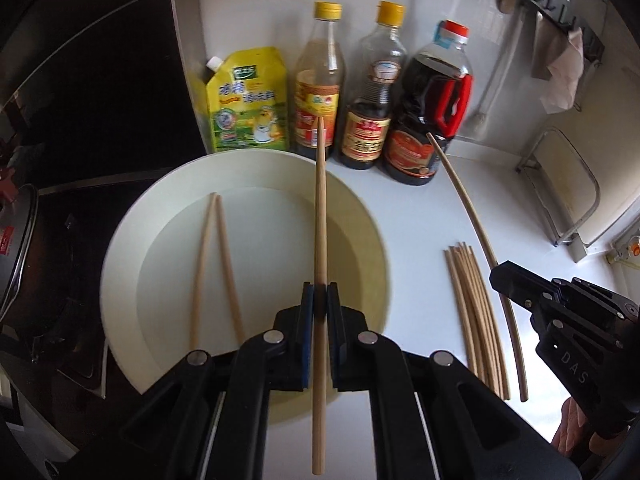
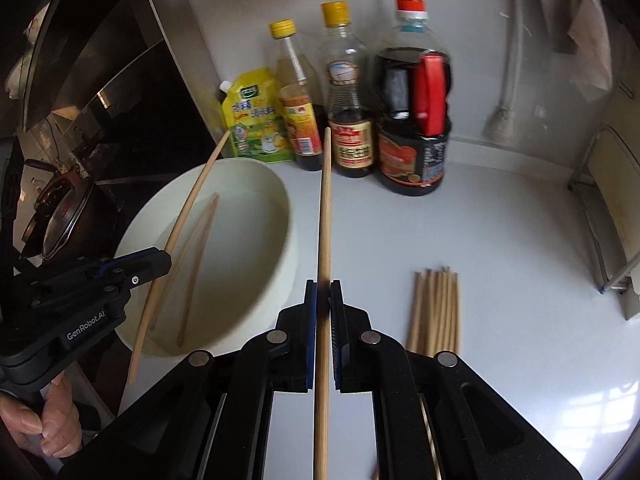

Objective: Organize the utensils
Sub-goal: 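Carry the chopstick with the right tool into the basin and release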

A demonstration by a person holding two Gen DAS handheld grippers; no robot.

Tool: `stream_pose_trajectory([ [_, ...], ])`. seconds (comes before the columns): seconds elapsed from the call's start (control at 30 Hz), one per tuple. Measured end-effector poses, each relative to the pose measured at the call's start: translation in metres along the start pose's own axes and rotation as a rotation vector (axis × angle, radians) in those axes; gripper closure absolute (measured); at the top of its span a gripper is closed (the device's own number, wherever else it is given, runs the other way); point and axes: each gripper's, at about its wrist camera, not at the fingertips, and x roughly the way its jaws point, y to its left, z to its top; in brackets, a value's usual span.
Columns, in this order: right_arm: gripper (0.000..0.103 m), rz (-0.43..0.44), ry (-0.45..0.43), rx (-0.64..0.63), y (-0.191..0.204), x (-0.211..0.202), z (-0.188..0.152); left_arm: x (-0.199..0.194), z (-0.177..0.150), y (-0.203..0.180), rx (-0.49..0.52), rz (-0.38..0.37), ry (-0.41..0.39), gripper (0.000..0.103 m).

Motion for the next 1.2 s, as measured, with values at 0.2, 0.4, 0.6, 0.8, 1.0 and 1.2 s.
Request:
stream_pose_trajectory([
  [0.2,0.097,0.049,0.048,-0.058,0.058,0.043,0.024,0.015,0.003,0.054,-0.029,0.028,0.023,0.096],
  [0.4,0.097,0.073,0.109,-0.067,0.094,0.085,0.036,0.042,0.005,0.092,-0.047,0.037,0.074,0.096],
  [0.6,0.097,0.059,0.174,-0.054,0.105,0.12,0.04,0.071,0.004,0.11,-0.049,0.023,0.124,0.096],
  [0.8,0.097,0.04,0.221,-0.035,0.102,0.144,0.039,0.092,0.004,0.114,-0.052,0.008,0.165,0.095],
  [1.0,0.096,0.035,0.237,-0.032,0.101,0.149,0.036,0.1,0.003,0.121,-0.07,0.005,0.187,0.095],
  [1.2,0.093,0.029,0.227,-0.03,0.099,0.145,0.037,0.095,0.004,0.13,-0.101,0.016,0.171,0.08],
])
